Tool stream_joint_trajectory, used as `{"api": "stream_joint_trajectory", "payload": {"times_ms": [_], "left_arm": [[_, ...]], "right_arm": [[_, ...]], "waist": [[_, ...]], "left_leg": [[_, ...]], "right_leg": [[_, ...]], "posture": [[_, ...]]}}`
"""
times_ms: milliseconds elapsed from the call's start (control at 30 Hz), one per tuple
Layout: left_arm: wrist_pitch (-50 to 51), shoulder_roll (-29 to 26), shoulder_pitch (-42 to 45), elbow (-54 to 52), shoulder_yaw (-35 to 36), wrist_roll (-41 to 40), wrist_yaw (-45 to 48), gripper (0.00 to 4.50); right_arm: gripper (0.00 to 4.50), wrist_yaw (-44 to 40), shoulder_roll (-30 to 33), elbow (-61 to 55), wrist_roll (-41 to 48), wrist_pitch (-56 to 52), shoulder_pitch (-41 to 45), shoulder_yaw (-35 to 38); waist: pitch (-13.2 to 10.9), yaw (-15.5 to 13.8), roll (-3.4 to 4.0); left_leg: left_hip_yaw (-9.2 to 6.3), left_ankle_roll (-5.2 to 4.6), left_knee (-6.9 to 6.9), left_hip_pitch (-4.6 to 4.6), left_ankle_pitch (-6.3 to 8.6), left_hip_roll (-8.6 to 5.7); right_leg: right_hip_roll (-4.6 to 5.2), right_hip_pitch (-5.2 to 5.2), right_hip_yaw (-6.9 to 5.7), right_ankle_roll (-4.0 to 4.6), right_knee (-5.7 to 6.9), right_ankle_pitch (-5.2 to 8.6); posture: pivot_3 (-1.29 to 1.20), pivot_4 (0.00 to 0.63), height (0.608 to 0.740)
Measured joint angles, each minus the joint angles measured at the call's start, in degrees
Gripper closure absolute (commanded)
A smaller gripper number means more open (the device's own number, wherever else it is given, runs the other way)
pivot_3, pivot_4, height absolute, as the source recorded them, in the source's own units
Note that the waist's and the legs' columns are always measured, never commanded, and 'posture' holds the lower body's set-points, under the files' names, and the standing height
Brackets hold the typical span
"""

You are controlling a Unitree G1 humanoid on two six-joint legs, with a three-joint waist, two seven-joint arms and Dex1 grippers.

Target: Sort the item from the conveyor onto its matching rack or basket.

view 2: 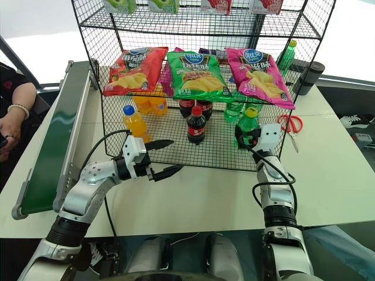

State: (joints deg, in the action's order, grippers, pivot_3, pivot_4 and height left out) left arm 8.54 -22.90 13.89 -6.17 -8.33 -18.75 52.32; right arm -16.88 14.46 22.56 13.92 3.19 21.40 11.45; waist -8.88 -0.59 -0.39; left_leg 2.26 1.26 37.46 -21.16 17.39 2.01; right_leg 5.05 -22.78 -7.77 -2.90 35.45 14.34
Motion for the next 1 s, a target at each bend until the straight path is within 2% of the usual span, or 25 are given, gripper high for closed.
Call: {"api": "stream_joint_trajectory", "payload": {"times_ms": [233,500,700,867,1000], "left_arm": [[0.0,0.0,0.0,0.0,-0.1,0.0,0.1,0.00],[0.0,0.1,-0.1,0.0,-0.3,0.0,0.1,0.00],[1.6,-0.9,-0.9,-0.2,0.1,-0.1,-0.2,0.00],[4.2,-5.0,-3.2,-1.0,1.5,-0.1,-0.8,0.00],[4.7,-7.9,-5.6,-1.2,3.7,-0.1,-1.1,0.00]], "right_arm": [[0.04,0.4,0.2,-6.2,-1.9,-0.4,-3.9,-1.0],[0.04,0.9,1.3,-21.9,-2.0,-6.9,-13.8,-1.7],[0.04,-3.1,6.9,-37.7,-0.8,-13.0,-23.9,-1.8],[0.04,-10.8,13.3,-48.2,4.4,-17.3,-32.1,-1.0],[0.04,-13.8,16.8,-52.3,8.0,-20.5,-34.8,2.1]], "waist": [[0.0,-0.1,0.01],[0.0,-0.1,0.05],[0.1,-0.2,0.11],[0.1,-0.1,0.11],[0.1,-0.2,0.11]], "left_leg": [[0.00,0.00,0.00,0.00,0.00,0.03],[-0.01,0.00,0.01,0.01,0.00,0.07],[-0.04,-0.01,-0.01,0.01,0.01,0.07],[-0.05,-0.02,0.00,0.06,0.01,0.09],[-0.06,-0.01,0.02,0.05,0.01,0.10]], "right_leg": [[0.00,0.01,0.02,0.00,0.00,0.00],[0.01,0.01,0.03,0.00,0.00,0.00],[-0.01,0.01,0.03,-0.01,-0.01,0.01],[-0.03,0.03,0.02,0.00,-0.02,0.02],[-0.02,0.04,0.03,0.00,-0.08,0.04]], "posture": [[0.00,0.150,0.735],[0.00,0.150,0.735],[0.00,0.150,0.735],[0.00,0.150,0.735],[0.00,0.150,0.735]]}}
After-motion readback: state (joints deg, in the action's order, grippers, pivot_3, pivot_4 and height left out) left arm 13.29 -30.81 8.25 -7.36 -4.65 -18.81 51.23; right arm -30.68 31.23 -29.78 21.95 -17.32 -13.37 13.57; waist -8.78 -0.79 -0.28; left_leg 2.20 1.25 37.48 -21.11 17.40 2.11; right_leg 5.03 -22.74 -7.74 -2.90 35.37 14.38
